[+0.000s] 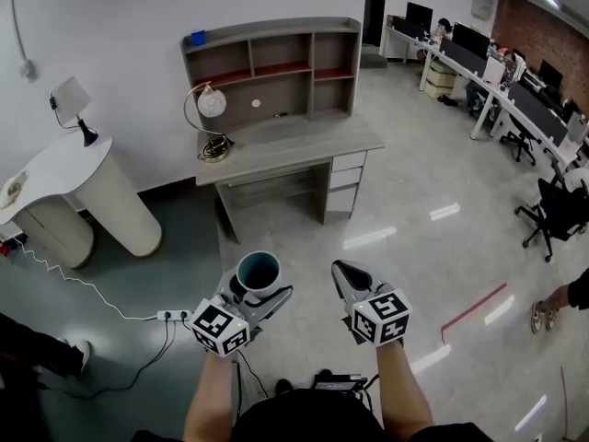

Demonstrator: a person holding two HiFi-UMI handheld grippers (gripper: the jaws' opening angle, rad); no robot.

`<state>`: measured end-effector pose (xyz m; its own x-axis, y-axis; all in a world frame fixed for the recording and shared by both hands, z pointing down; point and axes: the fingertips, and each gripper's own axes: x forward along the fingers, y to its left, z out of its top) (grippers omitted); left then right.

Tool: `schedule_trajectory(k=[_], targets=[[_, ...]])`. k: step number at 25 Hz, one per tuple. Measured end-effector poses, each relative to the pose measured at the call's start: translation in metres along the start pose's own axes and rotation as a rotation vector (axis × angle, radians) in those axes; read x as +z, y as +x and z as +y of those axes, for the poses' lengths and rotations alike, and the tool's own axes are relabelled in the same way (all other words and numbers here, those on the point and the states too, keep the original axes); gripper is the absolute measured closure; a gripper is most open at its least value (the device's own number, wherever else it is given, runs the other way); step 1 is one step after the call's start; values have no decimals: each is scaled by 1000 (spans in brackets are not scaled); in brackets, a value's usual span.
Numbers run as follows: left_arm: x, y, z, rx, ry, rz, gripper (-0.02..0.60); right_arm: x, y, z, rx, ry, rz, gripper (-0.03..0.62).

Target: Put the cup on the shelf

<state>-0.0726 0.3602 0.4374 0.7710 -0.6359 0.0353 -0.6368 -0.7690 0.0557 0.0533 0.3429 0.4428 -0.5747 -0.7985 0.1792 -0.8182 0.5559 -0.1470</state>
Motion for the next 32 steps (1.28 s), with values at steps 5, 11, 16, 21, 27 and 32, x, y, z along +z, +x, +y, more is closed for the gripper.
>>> schedule_trajectory(k=[5, 11, 16, 21, 27, 32], targets=[[1, 9, -3, 13, 2, -3, 212, -1, -5, -11, 14, -1, 1, 580], [2, 23, -4, 72, 55, 13, 212, 1, -15, -31, 15, 16, -18, 580], [1, 31, -10, 83, 47, 6, 212, 2, -18, -44, 5, 24, -37, 580], [-3, 33, -10, 104, 27, 4, 212, 3, -22, -54, 2, 31, -49, 580], [-6, 45, -5, 97, 19, 8, 212, 0, -14, -64, -10, 36, -42, 580], [-11, 62, 13, 83, 12, 10, 212, 0, 6, -78, -23, 30, -27, 580]])
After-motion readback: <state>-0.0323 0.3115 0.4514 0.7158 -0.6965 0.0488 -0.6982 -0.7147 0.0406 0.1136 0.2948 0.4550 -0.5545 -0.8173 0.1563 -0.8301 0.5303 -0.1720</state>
